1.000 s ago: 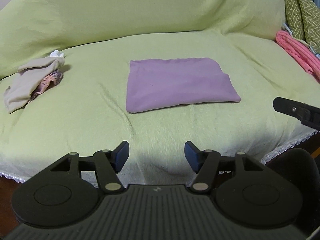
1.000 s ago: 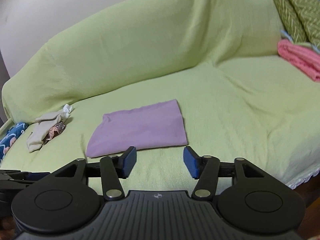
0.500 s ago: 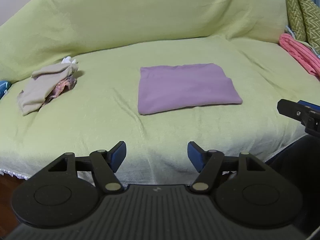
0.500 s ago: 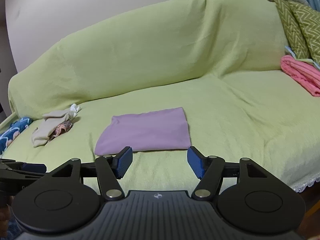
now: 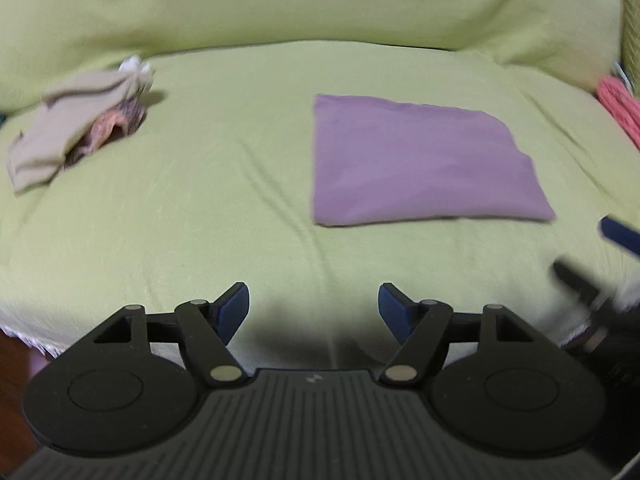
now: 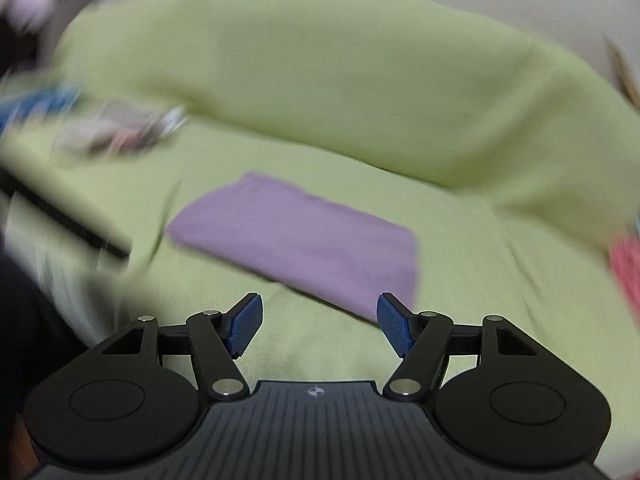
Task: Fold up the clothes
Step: 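Grasp the folded top's edge with the left gripper while the right gripper grasps it too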
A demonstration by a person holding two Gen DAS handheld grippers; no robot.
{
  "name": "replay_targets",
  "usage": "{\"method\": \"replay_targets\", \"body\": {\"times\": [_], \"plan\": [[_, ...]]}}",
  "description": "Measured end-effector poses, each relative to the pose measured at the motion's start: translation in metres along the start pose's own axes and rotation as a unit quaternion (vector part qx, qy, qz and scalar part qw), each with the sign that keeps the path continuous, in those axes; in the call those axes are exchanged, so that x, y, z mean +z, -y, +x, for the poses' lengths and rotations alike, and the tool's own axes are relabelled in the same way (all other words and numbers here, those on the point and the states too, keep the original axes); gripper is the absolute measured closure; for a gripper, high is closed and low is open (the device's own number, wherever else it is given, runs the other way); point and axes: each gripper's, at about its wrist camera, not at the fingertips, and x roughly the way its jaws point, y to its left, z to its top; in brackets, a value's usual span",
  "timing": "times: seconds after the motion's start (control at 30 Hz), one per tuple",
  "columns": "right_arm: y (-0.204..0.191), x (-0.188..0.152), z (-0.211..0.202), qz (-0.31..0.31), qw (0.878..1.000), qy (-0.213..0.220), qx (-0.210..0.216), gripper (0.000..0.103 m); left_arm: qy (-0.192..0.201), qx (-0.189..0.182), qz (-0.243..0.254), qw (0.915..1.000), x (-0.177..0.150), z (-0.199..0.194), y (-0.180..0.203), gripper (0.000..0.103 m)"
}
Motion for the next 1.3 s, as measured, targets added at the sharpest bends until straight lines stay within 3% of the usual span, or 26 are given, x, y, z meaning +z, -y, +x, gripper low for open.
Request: {"method": "replay_targets", "body": {"times": [0.1,0.2,0.27,0.37,0.5,0.53,0.57,0.8,0.93,1.07,1.1,1.13,1.17,1.23,1.27,1.3], "plan": [[-0.04,0.007,0.029,-0.145,0.989,0.031,-0.003,0.044,-0.019,-0.008,-0.038,0.9991,0.009,0.015,-0.026,0.034],[-0.071,0.01,0.06,-0.262,0.964,0.056,-0.004,0.058,-0.037,-0.034,-0.082,0.9954,0.018,0.028,-0.05,0.034],[-0.082,0.009,0.072,-0.302,0.951,0.065,-0.004,0.063,-0.053,-0.06,-0.116,0.99,0.024,0.036,-0.063,0.035],[-0.094,0.008,0.088,-0.352,0.933,0.076,-0.002,0.062,-0.068,-0.104,-0.161,0.979,0.035,0.048,-0.077,0.035],[-0.11,0.006,0.108,-0.416,0.905,0.091,0.0,0.07,-0.08,-0.162,-0.217,0.9591,0.05,0.062,-0.092,0.035],[-0.11,0.008,0.111,-0.417,0.904,0.091,0.004,0.09,-0.078,-0.173,-0.226,0.9554,0.054,0.065,-0.094,0.035],[-0.108,0.011,0.114,-0.41,0.908,0.089,0.01,0.093,-0.076,-0.18,-0.234,0.9523,0.059,0.067,-0.095,0.034],[-0.065,0.039,0.097,-0.269,0.953,0.137,0.021,0.096,-0.081,-0.262,-0.289,0.9173,0.09,0.099,-0.101,0.026],[-0.05,0.045,0.094,-0.229,0.961,0.152,0.014,0.097,-0.107,-0.315,-0.3,0.8939,0.102,0.129,-0.093,0.027],[-0.043,0.045,0.092,-0.211,0.964,0.163,0.009,0.097,-0.141,-0.391,-0.339,0.8439,0.104,0.163,-0.082,0.041],[-0.042,0.043,0.092,-0.212,0.964,0.161,0.011,0.098,-0.147,-0.404,-0.349,0.8328,0.102,0.171,-0.08,0.051],[-0.039,0.041,0.09,-0.211,0.965,0.157,0.017,0.09,-0.148,-0.406,-0.353,0.8298,0.101,0.177,-0.078,0.066],[-0.036,0.038,0.088,-0.209,0.966,0.152,0.026,0.072,-0.149,-0.401,-0.354,0.8318,0.099,0.181,-0.077,0.071],[-0.024,0.031,0.084,-0.195,0.97,0.136,0.046,0.054,-0.145,-0.377,-0.341,0.8488,0.096,0.185,-0.077,0.09],[-0.013,0.028,0.082,-0.179,0.975,0.12,0.058,0.054,-0.14,-0.368,-0.329,0.8583,0.096,0.184,-0.076,0.093],[0.0,0.027,0.079,-0.15,0.981,0.099,0.072,0.054,-0.136,-0.368,-0.32,0.8622,0.095,0.184,-0.076,0.093]]}}
